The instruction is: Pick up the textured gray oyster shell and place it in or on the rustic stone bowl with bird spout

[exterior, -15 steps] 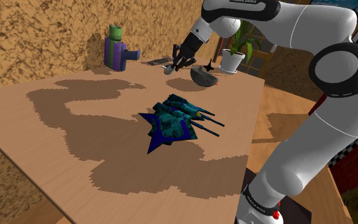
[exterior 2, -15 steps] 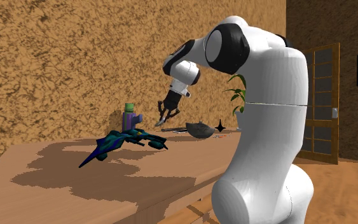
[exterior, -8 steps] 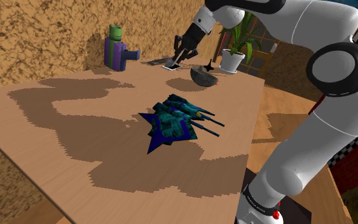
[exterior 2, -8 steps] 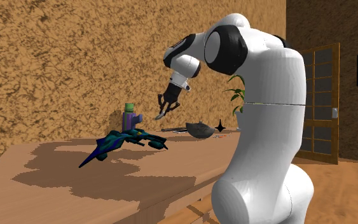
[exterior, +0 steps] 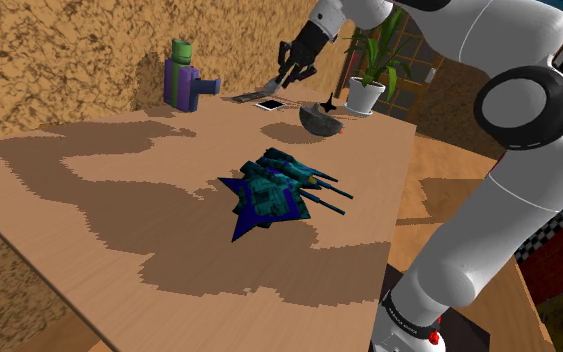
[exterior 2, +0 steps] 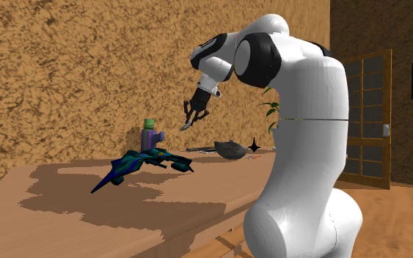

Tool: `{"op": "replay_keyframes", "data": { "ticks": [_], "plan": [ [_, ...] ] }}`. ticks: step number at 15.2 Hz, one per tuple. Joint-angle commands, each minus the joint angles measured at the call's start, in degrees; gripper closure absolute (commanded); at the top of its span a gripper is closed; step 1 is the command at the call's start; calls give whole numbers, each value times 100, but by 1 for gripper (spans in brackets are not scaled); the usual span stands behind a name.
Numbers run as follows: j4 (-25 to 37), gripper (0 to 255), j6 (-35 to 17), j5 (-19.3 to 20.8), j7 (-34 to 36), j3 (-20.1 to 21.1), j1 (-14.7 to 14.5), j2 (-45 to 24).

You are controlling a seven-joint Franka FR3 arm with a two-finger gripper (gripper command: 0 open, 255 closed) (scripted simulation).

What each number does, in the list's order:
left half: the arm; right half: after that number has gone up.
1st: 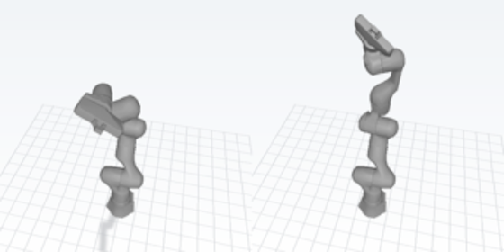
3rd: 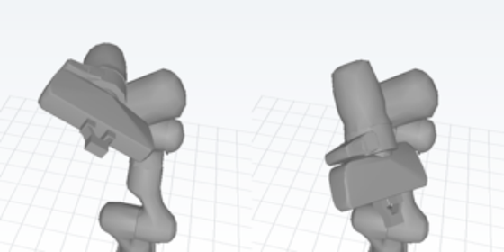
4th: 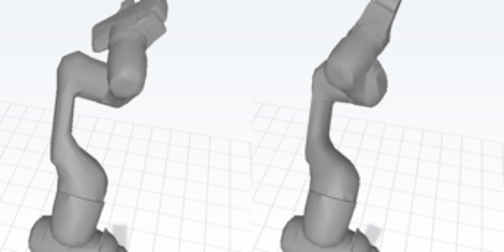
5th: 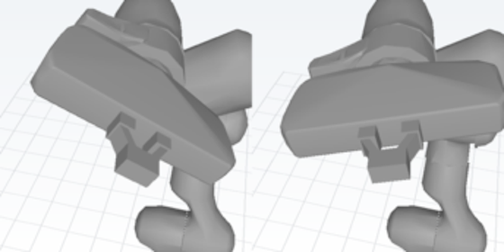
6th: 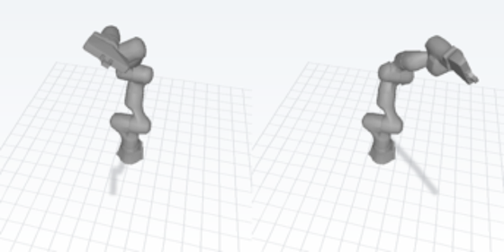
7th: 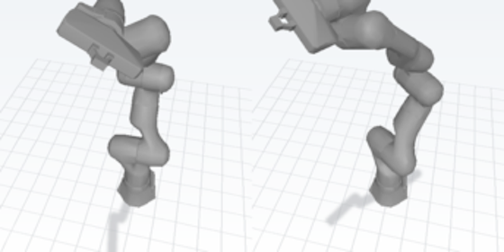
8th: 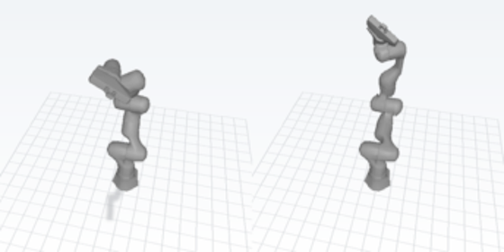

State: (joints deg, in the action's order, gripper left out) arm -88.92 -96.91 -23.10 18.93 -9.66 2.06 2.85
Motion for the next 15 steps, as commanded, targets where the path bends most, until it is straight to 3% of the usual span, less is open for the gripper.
{"op": "replay_keyframes", "data": {
  "ticks": [1, 8, 15],
  "plan": [
    [101, 255, 143, -36, -175, -116, 101, -41],
    [594, 255, 734, -246, -1066, -665, 617, -376],
    [1562, 255, 1480, -606, -1931, -1182, 1275, -1098]
  ]
}}
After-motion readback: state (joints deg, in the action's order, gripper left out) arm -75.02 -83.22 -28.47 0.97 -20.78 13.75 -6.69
